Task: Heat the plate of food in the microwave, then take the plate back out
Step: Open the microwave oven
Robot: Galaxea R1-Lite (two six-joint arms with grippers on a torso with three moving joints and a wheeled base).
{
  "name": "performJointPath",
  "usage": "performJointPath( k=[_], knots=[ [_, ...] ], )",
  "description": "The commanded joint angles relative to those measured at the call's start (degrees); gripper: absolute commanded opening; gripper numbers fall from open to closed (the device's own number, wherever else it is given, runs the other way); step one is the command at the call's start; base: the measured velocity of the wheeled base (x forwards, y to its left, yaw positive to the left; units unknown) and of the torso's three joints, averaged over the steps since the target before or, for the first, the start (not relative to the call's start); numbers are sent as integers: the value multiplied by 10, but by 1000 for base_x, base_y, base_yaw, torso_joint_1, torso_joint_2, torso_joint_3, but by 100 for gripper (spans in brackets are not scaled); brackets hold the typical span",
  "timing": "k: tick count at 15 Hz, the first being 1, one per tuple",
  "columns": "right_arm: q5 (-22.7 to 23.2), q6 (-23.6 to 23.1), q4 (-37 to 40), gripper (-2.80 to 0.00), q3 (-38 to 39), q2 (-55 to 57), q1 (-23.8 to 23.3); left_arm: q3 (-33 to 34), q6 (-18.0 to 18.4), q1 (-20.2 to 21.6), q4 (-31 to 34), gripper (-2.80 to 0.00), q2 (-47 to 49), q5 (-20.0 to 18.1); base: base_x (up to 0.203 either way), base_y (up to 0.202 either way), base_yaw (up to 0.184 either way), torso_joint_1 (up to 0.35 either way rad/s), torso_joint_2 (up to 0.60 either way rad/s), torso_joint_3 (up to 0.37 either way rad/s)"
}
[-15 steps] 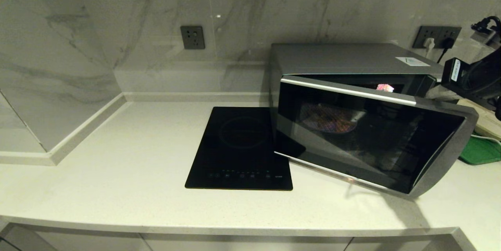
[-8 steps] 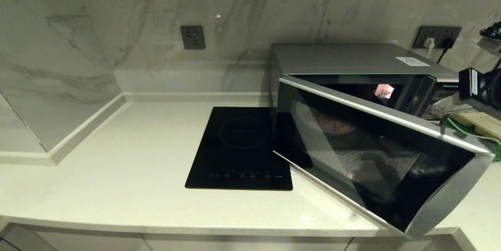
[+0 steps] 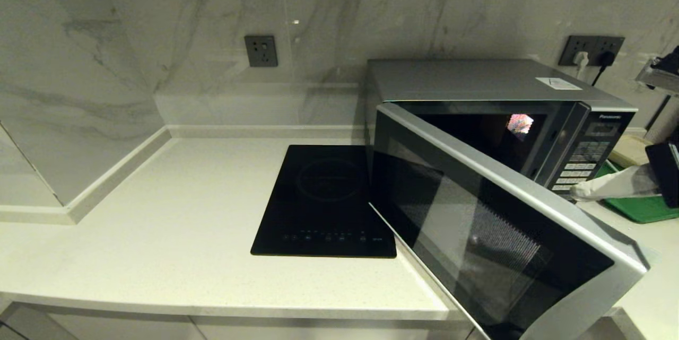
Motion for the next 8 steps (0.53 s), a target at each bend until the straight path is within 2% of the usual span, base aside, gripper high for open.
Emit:
performJointPath(
  k=[1,4,8],
  knots=[
    [1,-3,15,-280,8,-13,53,0,0,0,0,-280,0,0,0,0,0,0,0,0],
    [0,-4,19,-280,39,-12,116,0,0,0,0,-280,0,0,0,0,0,0,0,0],
    [0,-2,19,-280,43,-10,161,0,0,0,0,-280,0,0,0,0,0,0,0,0]
  ],
)
